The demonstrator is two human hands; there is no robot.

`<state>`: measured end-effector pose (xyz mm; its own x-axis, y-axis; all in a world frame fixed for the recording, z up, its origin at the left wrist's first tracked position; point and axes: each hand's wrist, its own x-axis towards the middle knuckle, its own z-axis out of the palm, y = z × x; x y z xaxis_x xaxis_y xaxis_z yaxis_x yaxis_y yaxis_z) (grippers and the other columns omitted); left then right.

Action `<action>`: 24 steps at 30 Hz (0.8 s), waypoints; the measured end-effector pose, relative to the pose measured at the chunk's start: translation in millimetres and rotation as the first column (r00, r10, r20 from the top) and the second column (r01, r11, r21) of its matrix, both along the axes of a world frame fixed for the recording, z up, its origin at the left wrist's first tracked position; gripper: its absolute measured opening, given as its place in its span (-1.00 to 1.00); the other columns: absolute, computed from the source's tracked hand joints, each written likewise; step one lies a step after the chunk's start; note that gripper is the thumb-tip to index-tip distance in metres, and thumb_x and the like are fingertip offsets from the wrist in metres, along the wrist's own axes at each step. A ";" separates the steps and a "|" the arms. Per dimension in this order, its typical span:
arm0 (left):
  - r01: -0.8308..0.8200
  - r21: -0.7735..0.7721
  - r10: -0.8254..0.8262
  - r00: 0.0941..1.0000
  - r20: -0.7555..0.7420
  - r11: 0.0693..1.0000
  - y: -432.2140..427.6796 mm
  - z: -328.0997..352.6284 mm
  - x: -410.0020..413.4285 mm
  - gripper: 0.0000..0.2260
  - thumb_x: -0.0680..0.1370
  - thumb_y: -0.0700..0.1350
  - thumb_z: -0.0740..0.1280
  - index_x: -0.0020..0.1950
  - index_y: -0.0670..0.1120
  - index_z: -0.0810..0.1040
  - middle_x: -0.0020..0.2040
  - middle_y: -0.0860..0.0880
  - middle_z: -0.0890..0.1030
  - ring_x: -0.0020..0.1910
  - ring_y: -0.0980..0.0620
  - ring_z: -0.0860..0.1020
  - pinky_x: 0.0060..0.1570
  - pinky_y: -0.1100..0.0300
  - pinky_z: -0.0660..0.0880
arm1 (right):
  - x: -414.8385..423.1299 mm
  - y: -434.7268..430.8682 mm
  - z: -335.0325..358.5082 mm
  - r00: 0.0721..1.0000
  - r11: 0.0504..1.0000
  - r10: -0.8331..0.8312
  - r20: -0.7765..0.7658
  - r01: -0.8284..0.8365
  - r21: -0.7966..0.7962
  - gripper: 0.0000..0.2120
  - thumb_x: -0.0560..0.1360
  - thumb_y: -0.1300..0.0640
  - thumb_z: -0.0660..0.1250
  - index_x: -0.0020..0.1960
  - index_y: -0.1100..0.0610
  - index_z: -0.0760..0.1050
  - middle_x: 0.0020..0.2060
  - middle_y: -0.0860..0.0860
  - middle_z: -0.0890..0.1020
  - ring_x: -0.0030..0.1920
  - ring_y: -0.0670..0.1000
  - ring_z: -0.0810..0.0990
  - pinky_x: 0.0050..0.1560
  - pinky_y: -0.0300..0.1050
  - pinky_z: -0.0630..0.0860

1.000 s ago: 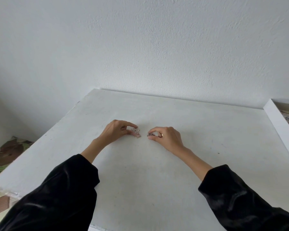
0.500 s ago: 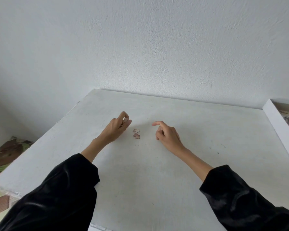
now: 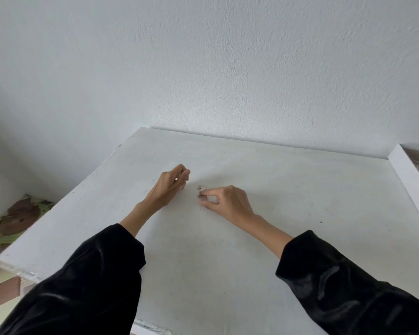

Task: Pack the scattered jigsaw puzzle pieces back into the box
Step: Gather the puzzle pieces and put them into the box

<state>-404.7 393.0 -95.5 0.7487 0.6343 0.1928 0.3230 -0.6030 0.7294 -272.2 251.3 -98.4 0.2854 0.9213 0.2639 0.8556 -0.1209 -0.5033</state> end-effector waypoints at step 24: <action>0.064 0.160 -0.028 0.975 -0.222 0.985 5.4 -2.5 11.5 -0.83 0.43 0.10 0.41 -0.06 0.08 0.58 -0.47 0.06 0.31 -0.41 0.21 0.38 -0.40 0.28 0.19 | 37.7 -6.4 -0.6 0.956 0.983 -0.012 -0.294 -0.042 -0.178 -0.80 0.41 -0.03 0.40 -0.23 0.04 0.44 -0.53 -0.09 0.36 -0.50 -0.15 0.32 -0.39 -0.26 0.16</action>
<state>-393.2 398.4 -98.0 0.8119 0.5713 0.1203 0.4324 -0.7268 0.5336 -234.6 244.9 -99.0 0.3105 0.9506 0.0002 0.6765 -0.2208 -0.7026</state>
